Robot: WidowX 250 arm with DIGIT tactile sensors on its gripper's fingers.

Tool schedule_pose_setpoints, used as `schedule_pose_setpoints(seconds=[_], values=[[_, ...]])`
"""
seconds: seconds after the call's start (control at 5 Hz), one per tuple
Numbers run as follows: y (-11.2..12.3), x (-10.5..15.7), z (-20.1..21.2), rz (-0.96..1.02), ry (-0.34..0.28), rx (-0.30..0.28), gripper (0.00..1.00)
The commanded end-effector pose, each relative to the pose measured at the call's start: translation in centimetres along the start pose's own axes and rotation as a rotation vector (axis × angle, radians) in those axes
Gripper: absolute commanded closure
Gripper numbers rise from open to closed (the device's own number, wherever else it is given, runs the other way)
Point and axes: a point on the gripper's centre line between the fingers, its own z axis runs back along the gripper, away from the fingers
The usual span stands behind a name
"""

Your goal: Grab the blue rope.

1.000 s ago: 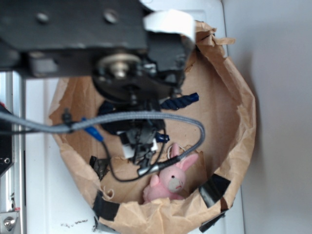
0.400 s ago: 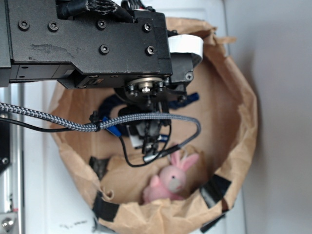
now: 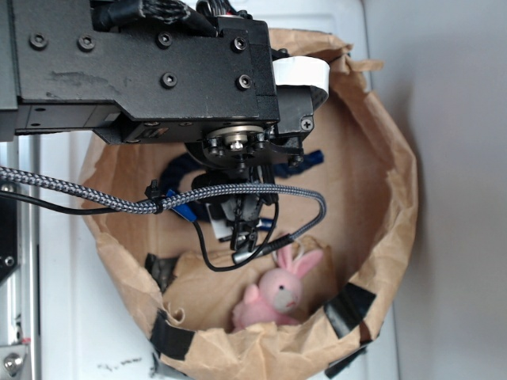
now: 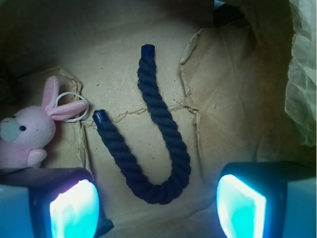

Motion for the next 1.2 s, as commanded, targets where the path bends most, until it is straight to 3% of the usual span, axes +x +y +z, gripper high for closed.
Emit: schedule_pose_setpoints(seconds=[0.0, 0.4, 1.0], values=[[-1.0, 2.4, -2.3, -0.085, -0.087, 0.111, 0.0], [-1.4, 4.3, -5.3, -0.078, -0.01, 0.118, 0.0], [0.5, 6.7, -7.1, -0.166, -0.054, 0.07, 0.0]])
